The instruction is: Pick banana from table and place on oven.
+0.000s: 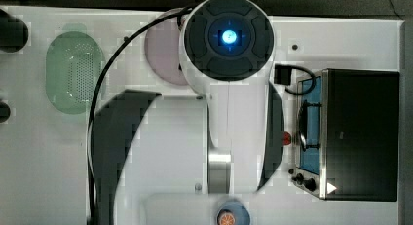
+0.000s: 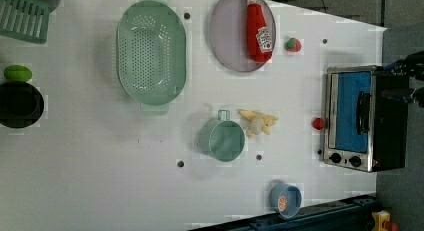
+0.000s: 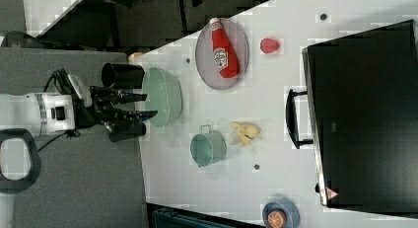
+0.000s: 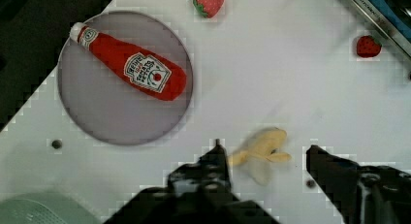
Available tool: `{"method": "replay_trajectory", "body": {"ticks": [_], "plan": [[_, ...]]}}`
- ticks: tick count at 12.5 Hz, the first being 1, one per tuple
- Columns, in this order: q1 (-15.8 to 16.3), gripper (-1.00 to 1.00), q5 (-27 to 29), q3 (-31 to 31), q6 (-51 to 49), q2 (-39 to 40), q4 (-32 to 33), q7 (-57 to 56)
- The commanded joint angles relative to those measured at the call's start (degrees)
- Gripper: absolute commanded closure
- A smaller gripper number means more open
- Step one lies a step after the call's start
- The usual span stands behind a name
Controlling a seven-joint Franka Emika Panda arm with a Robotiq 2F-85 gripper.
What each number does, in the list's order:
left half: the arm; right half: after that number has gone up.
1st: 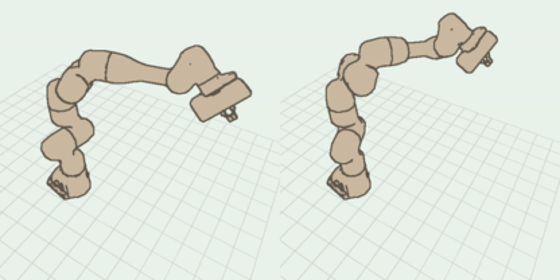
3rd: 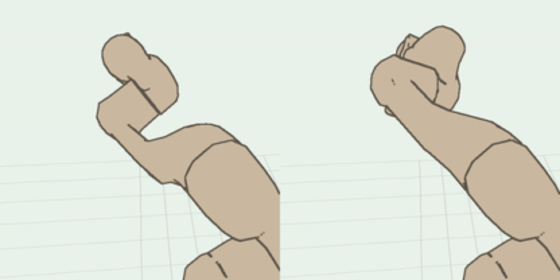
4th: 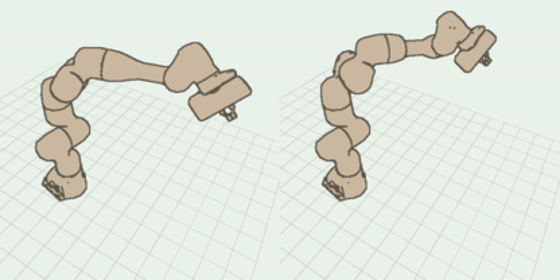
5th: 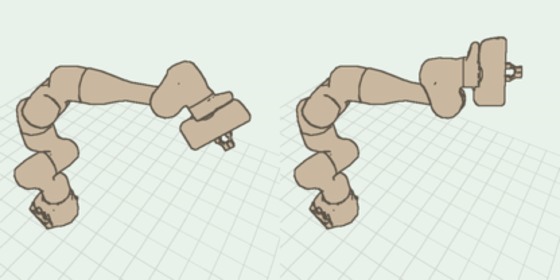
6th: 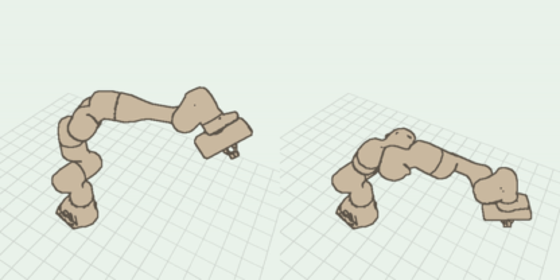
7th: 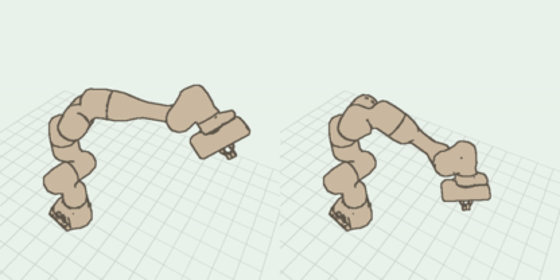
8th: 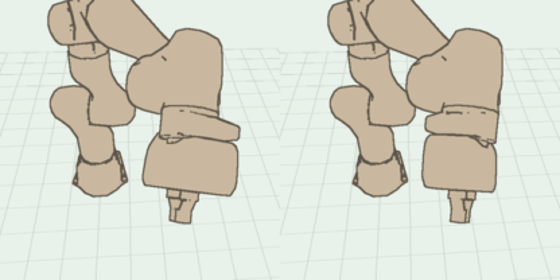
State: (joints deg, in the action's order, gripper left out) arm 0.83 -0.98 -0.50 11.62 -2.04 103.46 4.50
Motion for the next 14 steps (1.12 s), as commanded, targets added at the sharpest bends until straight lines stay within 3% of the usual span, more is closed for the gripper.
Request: {"method": "replay_trajectory", "body": {"ticks": [1,3,8,14], "plan": [[-2.5,-0.59,0.2,0.8,-10.4,-26.6,15.7,-1.4],[-2.5,-0.99,0.2,0.7,-10.3,-26.6,15.7,-1.4],[-2.5,-1.0,0.2,1.2,-8.4,-21.7,17.1,-1.4],[-2.4,-1.0,0.2,1.8,7.8,-7.0,20.7,-1.4]]}}
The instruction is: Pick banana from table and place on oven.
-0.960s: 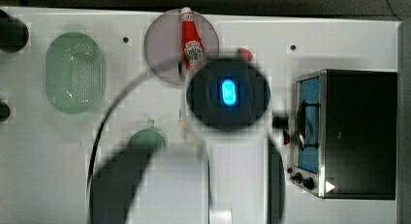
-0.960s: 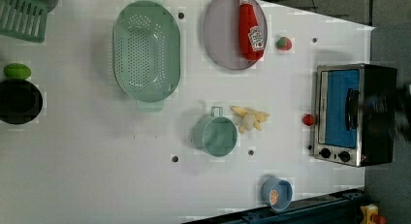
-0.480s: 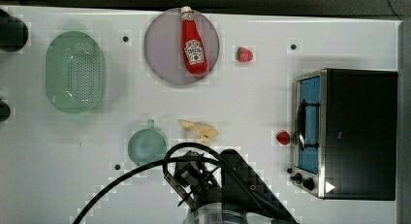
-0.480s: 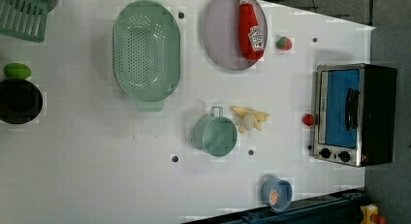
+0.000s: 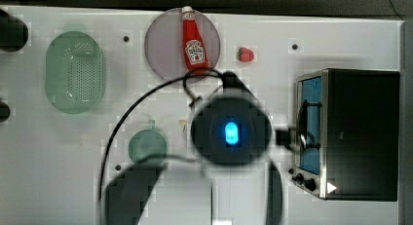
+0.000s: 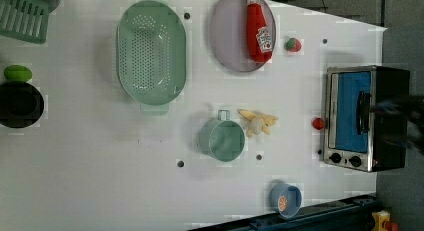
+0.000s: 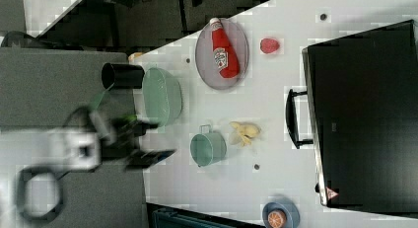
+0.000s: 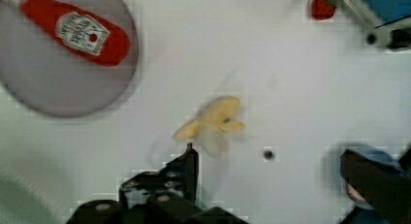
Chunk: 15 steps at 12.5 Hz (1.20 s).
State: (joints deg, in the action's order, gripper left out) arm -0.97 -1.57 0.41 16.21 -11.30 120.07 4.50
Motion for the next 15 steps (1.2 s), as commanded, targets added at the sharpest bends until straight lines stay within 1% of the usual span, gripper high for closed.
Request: {"method": "replay_trajectory", "body": {"ticks": [1,7,8,10,11,15], "plan": [[-0.7,-1.0,0.8,0.9,6.5,4.4,5.1,-1.4],[-0.5,-1.0,0.9,0.9,28.9,14.7,15.2,-1.0],[-0.5,-1.0,0.9,0.9,32.4,16.5,16.4,1.0],[-0.3,-1.0,0.9,1.5,36.8,20.3,17.7,7.5],[-0.1,-1.0,0.9,2.3,37.9,22.3,17.8,8.9],[0.1,-1.0,0.9,3.7,43.6,29.0,17.7,9.5]]}}
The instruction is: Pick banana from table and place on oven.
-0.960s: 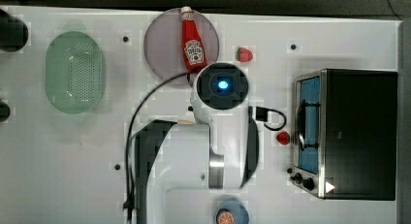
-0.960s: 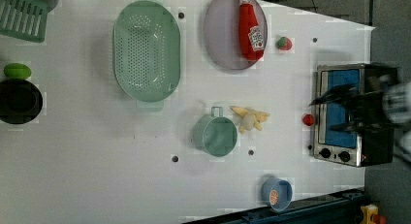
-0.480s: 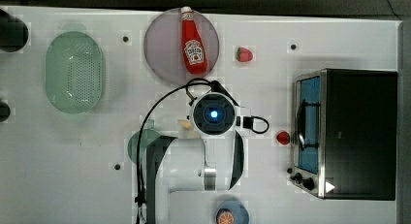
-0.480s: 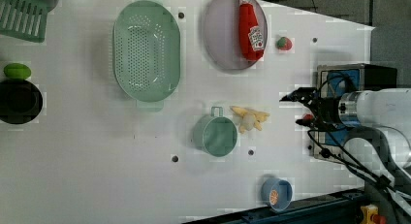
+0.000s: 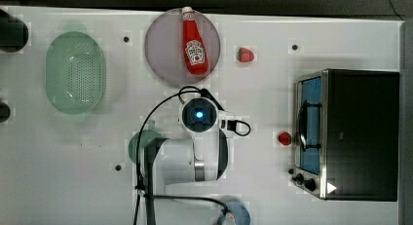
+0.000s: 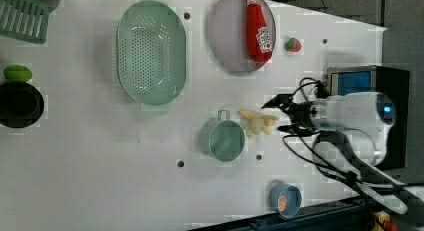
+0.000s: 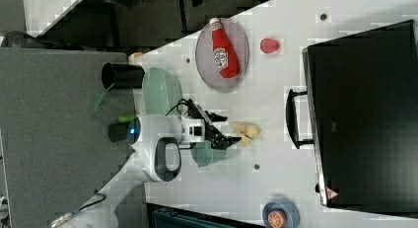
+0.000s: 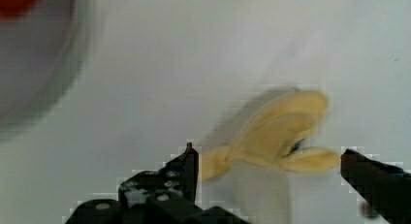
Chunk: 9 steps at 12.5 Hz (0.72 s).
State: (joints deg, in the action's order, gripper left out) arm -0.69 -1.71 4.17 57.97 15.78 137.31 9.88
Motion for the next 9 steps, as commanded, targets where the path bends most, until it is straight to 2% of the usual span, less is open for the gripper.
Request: {"method": "replay_trajectory", "body": {"ticks": [1,3,6,9], "plan": [[-0.2,-1.0,1.0,-0.1,3.2,3.2,0.5,4.1],[-0.2,-0.93,1.0,-0.4,5.0,4.6,0.5,4.1],[-0.2,-0.18,1.0,-0.6,6.0,4.9,0.5,4.1],[-0.2,0.49,1.0,-0.6,6.1,4.7,0.5,4.1]]}}
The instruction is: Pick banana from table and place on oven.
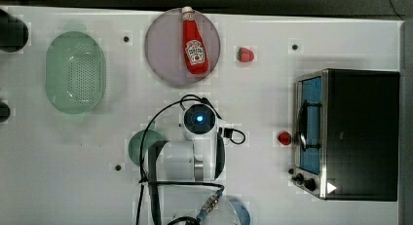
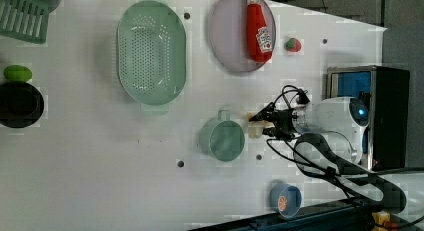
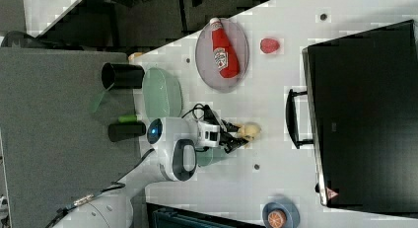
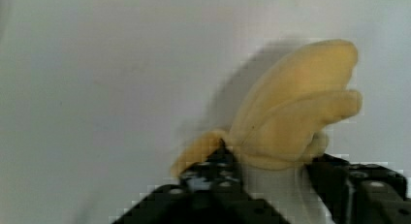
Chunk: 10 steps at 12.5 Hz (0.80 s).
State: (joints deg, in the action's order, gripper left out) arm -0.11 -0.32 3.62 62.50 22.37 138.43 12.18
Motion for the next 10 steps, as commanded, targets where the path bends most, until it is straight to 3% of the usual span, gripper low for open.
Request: {"method": "replay_trajectory", "body": {"ticks": [1,6,10], "plan": [[-0.8,0.61,-0.4,-0.1,1.5,-2.3,-0.8,1.8],[-0.8,0.61,-0.4,0.3,-3.9,-14.1,-2.6,1.8],[-1.2,0.61,-0.3,-0.9,-28.3,-25.4,-12.9,1.7]]}}
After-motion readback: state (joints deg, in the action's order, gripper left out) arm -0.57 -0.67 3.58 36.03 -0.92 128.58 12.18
